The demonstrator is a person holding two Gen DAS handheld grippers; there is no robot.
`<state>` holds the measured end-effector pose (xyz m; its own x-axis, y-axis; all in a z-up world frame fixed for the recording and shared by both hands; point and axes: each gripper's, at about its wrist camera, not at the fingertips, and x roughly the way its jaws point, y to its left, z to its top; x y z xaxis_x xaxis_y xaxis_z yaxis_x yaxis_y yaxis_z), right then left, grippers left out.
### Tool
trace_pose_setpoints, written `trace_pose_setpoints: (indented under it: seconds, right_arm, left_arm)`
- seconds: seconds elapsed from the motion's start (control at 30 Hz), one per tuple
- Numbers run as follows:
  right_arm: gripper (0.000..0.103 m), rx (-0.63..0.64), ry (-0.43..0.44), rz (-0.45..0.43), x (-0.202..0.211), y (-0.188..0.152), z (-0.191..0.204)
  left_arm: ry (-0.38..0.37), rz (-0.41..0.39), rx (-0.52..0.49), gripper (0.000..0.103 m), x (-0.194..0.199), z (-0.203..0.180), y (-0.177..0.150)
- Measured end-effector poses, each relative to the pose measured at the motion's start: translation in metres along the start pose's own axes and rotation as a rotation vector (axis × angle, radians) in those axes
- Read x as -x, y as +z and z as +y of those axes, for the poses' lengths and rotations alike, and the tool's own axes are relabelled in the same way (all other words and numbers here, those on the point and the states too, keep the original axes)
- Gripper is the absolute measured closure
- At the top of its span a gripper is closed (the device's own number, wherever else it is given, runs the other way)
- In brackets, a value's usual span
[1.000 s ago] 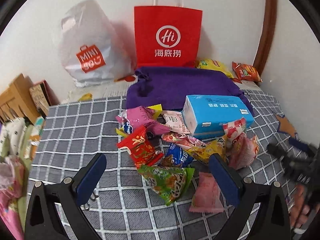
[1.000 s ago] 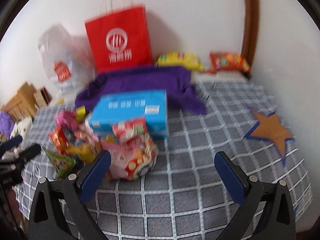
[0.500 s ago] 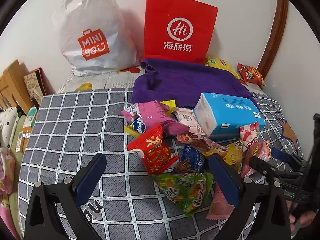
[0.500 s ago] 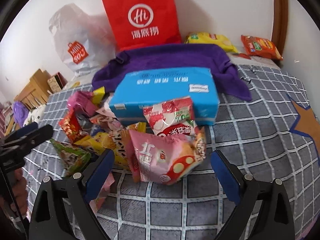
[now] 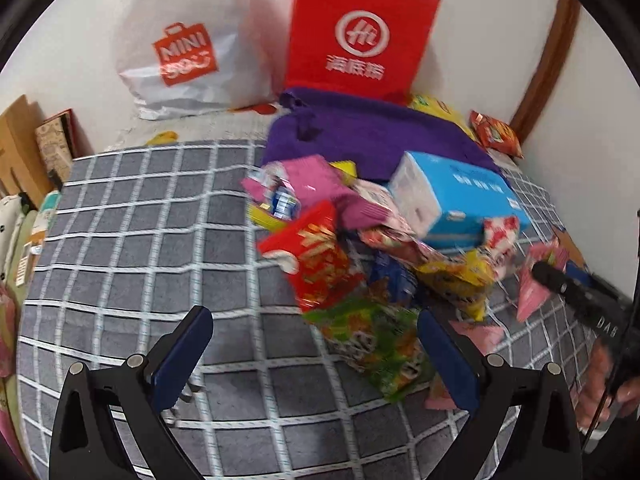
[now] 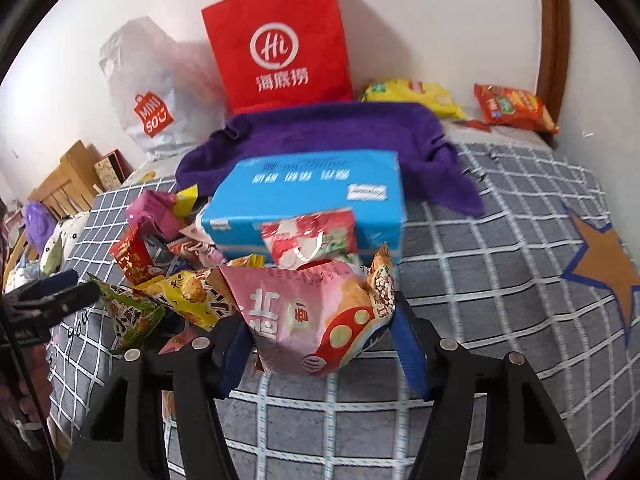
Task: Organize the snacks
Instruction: 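Grasp the green snack packet with the left gripper while the right grasps the pink packet, then carry the green packet with the left gripper while the right carries the pink packet onto the purple towel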
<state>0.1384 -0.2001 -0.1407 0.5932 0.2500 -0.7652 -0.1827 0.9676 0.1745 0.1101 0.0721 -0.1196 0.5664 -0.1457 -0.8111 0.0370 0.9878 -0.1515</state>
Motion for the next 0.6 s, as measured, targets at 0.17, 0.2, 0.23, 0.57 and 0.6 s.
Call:
trace_pose_setpoints:
  seconds: [0.17, 0.2, 0.23, 0.57, 0.6]
  right_arm:
    - [0.04, -0.016, -0.026, -0.019, 0.014, -0.003, -0.017]
    - [0.04, -0.02, -0.028, -0.016, 0.015, -0.004, -0.02]
    - [0.04, -0.022, -0.03, -0.015, 0.015, -0.006, -0.022]
    - [0.04, -0.014, -0.04, 0.004, 0.013, -0.007, -0.029]
    - [0.04, -0.014, -0.04, 0.005, 0.013, -0.007, -0.029]
  left_arm:
    - [-0.029, 0.053, -0.023, 0.001, -0.02, -0.016, -0.006]
    - [-0.028, 0.061, -0.03, 0.001, -0.024, -0.018, -0.007]
    - [-0.028, 0.07, -0.034, 0.001, -0.028, -0.021, -0.008]
    - [-0.057, 0.068, -0.039, 0.047, -0.027, -0.024, -0.009]
    - [-0.068, 0.067, -0.04, 0.049, -0.024, -0.023, -0.009]
